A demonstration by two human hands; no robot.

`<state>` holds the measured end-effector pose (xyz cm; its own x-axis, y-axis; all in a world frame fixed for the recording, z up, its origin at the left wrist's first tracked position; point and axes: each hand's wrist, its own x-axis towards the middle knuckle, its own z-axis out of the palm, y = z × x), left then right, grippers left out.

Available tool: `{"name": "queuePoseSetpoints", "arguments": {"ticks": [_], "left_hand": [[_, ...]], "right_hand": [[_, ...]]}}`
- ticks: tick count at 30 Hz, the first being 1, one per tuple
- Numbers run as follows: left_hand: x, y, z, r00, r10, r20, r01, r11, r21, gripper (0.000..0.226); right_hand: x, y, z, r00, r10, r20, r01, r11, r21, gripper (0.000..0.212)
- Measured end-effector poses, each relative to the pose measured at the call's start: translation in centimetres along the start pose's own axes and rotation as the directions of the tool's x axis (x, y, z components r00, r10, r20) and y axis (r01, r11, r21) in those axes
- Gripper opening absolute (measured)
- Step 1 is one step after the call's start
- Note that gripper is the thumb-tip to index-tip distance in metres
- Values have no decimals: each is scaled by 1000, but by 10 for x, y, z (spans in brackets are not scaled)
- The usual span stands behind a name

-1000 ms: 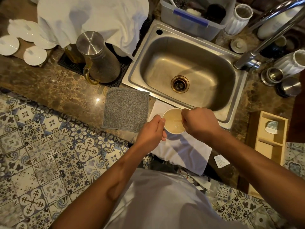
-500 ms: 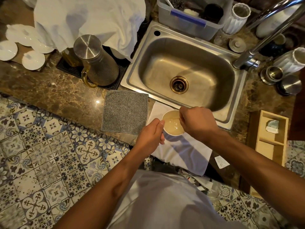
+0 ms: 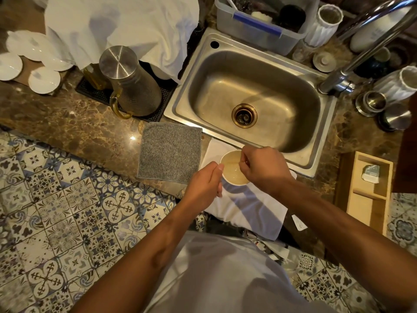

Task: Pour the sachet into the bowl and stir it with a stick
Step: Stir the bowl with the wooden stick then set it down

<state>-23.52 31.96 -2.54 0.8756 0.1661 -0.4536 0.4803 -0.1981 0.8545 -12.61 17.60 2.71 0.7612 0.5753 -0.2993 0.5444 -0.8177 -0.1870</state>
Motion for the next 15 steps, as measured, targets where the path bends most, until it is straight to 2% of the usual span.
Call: {"name": "queuePoseSetpoints", "arguments": {"ticks": [8,15], "left_hand": [[1,-3,0,1000,23,-1,-23,1000,-7,40],[1,-4,1,1000,28,-6,-28,1000,-4,40]], "right_hand": [[-10,4,-6,993,7,116,-2,999,-43,19],[3,-4,-2,998,47,-52,-48,999,-23,24]]}}
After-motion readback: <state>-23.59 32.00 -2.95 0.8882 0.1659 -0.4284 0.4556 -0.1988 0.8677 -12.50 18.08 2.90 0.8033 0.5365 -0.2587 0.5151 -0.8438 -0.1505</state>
